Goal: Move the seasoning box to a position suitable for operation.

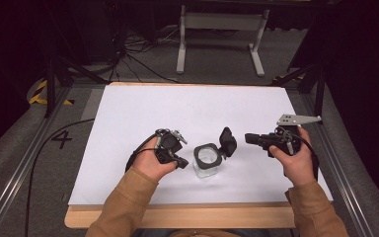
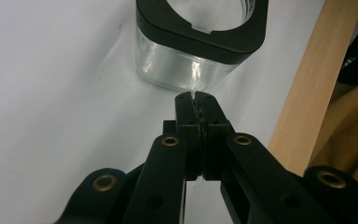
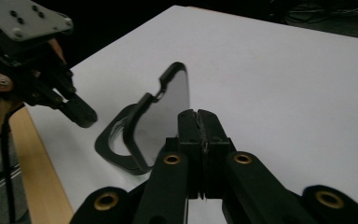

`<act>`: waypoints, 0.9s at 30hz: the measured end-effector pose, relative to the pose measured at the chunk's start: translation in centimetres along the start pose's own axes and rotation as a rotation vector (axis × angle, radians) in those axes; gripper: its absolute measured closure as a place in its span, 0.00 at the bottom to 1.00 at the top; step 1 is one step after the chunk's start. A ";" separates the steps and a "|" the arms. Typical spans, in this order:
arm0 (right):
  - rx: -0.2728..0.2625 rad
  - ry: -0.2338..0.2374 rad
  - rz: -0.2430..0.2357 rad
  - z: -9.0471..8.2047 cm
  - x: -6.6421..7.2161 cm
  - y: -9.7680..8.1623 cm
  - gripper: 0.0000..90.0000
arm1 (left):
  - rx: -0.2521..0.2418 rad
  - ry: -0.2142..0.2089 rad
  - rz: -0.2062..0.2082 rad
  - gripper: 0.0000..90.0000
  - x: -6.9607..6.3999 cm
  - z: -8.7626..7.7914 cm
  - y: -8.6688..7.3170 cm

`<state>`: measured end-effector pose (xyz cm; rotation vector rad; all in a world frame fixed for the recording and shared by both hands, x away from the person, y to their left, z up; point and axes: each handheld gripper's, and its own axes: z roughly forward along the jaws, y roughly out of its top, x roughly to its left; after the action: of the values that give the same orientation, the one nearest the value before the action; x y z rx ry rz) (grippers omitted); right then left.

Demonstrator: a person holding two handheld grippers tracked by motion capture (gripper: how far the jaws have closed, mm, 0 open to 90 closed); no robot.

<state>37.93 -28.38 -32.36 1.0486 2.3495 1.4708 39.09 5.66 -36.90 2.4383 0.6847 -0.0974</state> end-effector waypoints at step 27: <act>0.025 0.006 -0.059 1.9 2.0 0.0 1.00 | 0.004 -0.023 0.024 1.00 -0.9 2.3 0.9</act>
<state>37.40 -25.71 -32.87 0.9735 2.3871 1.4300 39.00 3.32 -38.06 2.4453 0.6451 -0.1171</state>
